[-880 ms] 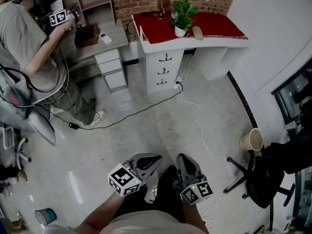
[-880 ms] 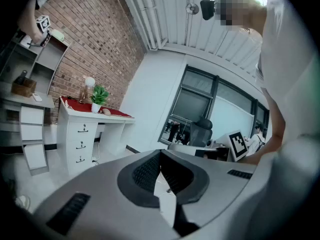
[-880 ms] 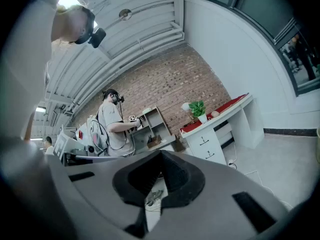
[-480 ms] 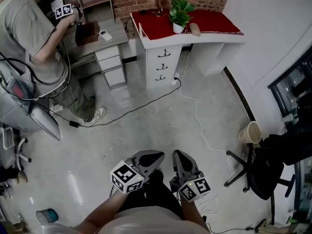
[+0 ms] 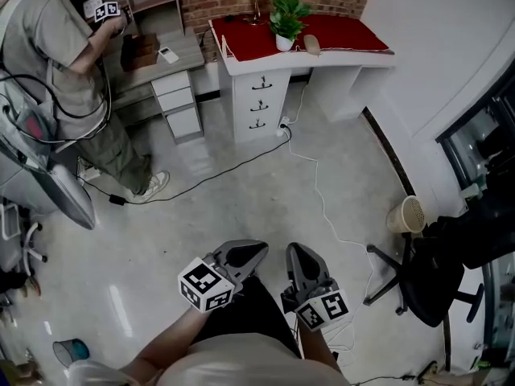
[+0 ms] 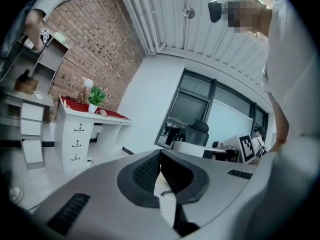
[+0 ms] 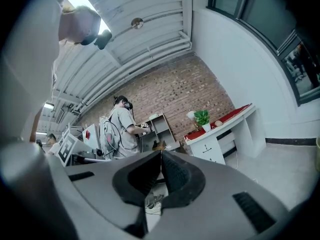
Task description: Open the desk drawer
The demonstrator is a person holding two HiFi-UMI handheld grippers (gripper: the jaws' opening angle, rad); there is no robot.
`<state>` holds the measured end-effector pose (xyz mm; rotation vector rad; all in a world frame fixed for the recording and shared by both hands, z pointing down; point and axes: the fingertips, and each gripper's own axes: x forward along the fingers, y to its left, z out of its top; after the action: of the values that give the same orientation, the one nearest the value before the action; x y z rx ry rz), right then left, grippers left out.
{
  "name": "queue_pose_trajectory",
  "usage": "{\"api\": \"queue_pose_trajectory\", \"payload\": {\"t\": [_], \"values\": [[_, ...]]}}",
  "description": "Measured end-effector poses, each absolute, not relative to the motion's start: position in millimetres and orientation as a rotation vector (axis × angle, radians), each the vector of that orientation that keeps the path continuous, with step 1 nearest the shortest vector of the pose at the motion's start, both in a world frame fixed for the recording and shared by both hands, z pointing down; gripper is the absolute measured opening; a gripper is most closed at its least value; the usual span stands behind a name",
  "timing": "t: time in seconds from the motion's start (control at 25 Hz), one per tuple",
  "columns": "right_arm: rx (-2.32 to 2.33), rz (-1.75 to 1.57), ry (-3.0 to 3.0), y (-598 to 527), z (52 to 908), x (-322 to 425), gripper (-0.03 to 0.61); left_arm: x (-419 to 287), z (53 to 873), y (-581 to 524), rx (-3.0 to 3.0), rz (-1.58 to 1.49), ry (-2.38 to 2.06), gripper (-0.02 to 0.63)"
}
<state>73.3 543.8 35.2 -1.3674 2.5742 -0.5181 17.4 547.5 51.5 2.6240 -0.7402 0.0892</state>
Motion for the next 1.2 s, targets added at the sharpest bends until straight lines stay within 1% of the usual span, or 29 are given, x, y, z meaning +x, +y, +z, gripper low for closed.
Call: {"api": "queue_pose_trajectory", "payload": {"t": [0.32,0.68,0.92,1.2], "values": [[-1.279,-0.546,2.597,551,37,71,0.017,19,46,547,2.628,0.063,-0.802,0.011],[-1.231,-0.541,2.615,532,39,50,0.017,3,50,526,2.636,0.052,-0.87,0.011],[-1.279,-0.527,2.622,494,41,46,0.017,3,51,489,2.646,0.036,-0.839,0.011],[-1.332,-0.502,2.609,434,35,43,0.017,-1,40,421,2.693,0.031,-0.787,0.011]]}}
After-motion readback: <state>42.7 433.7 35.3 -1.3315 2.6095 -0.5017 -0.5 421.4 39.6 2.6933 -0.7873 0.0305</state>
